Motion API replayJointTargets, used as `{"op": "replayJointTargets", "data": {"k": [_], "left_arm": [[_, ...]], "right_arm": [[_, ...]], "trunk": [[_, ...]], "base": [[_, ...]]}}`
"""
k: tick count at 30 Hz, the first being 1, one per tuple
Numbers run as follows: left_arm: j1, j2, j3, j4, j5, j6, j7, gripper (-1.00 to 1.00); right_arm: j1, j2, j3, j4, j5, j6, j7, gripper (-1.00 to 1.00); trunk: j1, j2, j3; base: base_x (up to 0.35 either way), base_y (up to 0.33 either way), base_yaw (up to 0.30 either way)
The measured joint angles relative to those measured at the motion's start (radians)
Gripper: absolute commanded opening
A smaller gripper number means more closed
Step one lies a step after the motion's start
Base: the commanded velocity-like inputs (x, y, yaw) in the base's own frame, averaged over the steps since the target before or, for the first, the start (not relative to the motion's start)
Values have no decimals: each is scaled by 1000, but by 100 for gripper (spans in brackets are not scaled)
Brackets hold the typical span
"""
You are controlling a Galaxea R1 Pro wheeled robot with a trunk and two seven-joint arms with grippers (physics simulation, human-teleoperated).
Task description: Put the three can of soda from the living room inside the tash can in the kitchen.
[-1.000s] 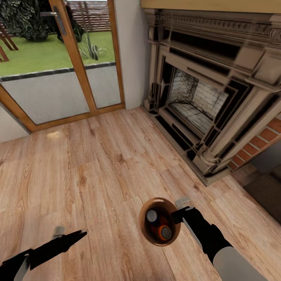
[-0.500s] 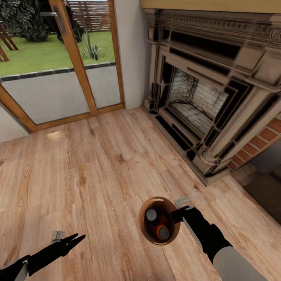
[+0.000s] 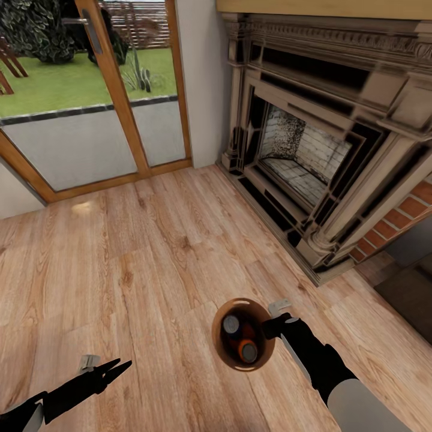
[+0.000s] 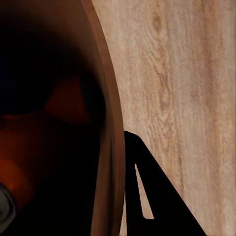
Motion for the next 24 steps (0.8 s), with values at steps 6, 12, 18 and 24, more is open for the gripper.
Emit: {"op": "replayJointTargets", "data": {"k": [6,12,18,24], "left_arm": [[0,-2,-1,0,0,0,0,100],[0,-2,-2,0,0,0,-2,100],[0,-2,-15,-7,-1,0,-88,100],[0,-1,-22,-27,-1,1,-159,100]], "right_arm": [[0,4,0,0,5,-1,-1,-100],[0,11,1,0,0,-2,0,-100],[0,13,1,-8,-1,-2,0,-100],[0,15,1,-14,-1,-2,0,-100]], "trunk": [[23,-42,-19],[46,-84,-38],[58,-105,-47],[61,-112,-50]], "base": [[0,0,0],[0,0,0],[0,0,0],[0,0,0]]}}
